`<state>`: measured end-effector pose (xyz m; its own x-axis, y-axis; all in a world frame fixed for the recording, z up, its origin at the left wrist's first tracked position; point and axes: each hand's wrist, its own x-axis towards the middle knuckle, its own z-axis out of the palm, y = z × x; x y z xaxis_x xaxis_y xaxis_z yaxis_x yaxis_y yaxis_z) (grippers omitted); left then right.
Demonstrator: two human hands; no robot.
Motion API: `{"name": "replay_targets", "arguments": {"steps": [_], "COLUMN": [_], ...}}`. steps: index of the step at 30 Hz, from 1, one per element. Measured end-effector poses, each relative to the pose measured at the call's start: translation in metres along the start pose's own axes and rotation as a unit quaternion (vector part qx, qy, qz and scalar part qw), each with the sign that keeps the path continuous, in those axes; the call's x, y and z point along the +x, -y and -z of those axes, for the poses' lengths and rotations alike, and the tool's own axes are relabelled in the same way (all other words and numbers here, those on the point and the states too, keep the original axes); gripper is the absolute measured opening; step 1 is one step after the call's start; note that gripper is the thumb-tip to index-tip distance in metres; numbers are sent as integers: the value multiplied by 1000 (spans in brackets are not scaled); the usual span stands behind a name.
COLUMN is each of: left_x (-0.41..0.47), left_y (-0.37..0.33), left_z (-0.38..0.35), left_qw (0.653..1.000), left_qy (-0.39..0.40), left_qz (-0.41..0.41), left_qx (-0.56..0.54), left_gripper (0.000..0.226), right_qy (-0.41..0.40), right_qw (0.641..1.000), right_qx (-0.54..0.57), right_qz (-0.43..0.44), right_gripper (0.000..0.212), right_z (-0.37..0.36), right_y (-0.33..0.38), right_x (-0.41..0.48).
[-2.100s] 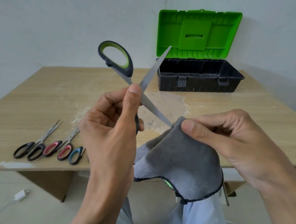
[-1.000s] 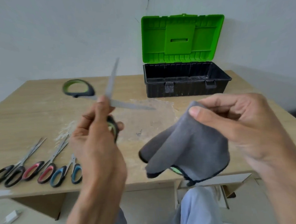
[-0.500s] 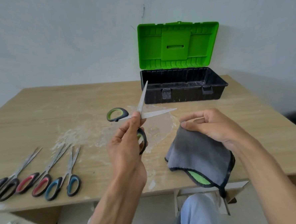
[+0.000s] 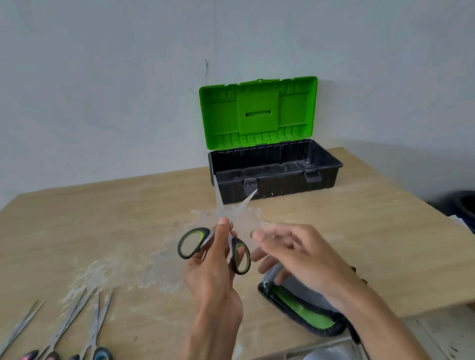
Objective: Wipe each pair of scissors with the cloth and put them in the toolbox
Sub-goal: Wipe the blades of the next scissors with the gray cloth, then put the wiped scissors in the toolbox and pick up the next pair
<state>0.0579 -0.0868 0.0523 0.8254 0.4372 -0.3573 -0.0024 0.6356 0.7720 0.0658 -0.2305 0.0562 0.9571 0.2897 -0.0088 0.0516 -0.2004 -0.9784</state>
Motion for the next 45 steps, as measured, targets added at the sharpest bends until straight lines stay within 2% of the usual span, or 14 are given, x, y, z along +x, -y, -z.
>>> {"name": "replay_targets", "arguments": {"steps": [2, 6, 11, 13, 16, 21, 28, 33, 36, 38, 39, 42, 45], "left_x": [-1, 2, 15, 23, 35, 54, 81, 106, 137, 166, 181, 226, 265], "left_y": [4, 6, -3, -9, -15, -13, 4, 21, 16, 11, 8, 1, 1], "left_z": [-5, -16, -37, -42, -43, -61, -99, -116, -126, -132, -134, -136, -127], "left_qw": [1000, 999, 994, 995, 986, 975, 988, 995, 988, 959, 930, 792, 652], "left_qy": [13, 47, 102, 98, 140, 169, 127, 71, 97, 122, 124, 117, 112], "left_qz": [7, 17, 18, -15, -76, -106, -81, -72, -94, -164, -220, -380, -430], "left_qx": [9, 13, 23, 11, 50, 96, 44, 2, 77, 195, 267, 464, 615], "left_gripper": [23, 28, 43, 31, 13, 16, 4, 8, 13, 20, 23, 24, 40], "right_qy": [-32, -106, -123, -163, -201, -216, -223, -213, -205, -202, -202, -182, -169], "right_qw": [999, 980, 989, 983, 975, 972, 973, 976, 977, 972, 966, 926, 864], "right_qx": [-22, -160, -22, 7, 14, -5, -3, -39, -59, -120, -161, -318, -454], "right_qz": [17, 50, 75, 85, 92, 93, 67, 36, 6, -23, -37, -84, -137], "right_gripper": [26, 25, 11, 6, 6, 11, 9, 11, 8, 10, 13, 23, 17], "right_z": [-6, -4, 0, 8, 23, 40, 55, 62, 74, 87, 95, 113, 118], "right_y": [-1, -10, -9, -5, 2, 11, 17, 16, 21, 24, 23, 18, 13], "right_x": [4, 16, 23, 27, 34, 55, 95, 133, 163, 188, 203, 249, 278]}}
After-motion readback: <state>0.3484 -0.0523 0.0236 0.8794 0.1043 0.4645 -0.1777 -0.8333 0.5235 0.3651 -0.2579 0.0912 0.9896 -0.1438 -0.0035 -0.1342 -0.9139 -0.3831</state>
